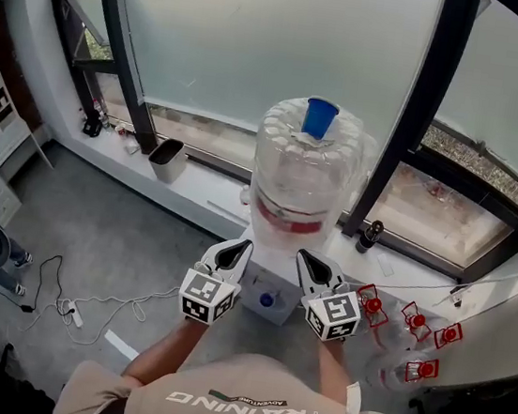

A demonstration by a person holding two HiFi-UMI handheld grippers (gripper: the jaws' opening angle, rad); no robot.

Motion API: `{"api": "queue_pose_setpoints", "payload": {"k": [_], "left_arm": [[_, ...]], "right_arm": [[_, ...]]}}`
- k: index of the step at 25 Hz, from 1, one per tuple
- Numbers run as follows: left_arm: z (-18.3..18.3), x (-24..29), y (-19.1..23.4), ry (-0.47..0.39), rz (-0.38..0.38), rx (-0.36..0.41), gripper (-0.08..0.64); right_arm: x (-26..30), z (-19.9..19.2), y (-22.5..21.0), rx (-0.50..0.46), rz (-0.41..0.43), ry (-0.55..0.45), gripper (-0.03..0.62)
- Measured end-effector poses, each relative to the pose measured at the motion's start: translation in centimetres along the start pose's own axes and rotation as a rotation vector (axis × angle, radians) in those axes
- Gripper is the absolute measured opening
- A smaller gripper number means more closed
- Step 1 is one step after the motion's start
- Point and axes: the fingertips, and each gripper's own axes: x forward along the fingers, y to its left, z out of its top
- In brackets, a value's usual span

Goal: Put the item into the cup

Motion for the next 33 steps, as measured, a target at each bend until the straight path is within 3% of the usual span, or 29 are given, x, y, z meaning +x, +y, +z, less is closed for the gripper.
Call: {"api": "queue_pose_setpoints", "payload": {"k": [18,33], "left_arm": [[-0.9,0.1,-1.5,0.034,-0.021,-0.022,0.008],[-0.7,-0.1,-0.7,0.025,0.022,-0.011,0.008]], "right_arm": [[-2.1,-2.3,-0.1,0.008,-0.02,0.054,0.011],[-2.2,-2.5,-0.4,-0.015,-0.014,0.054,0.011]]}}
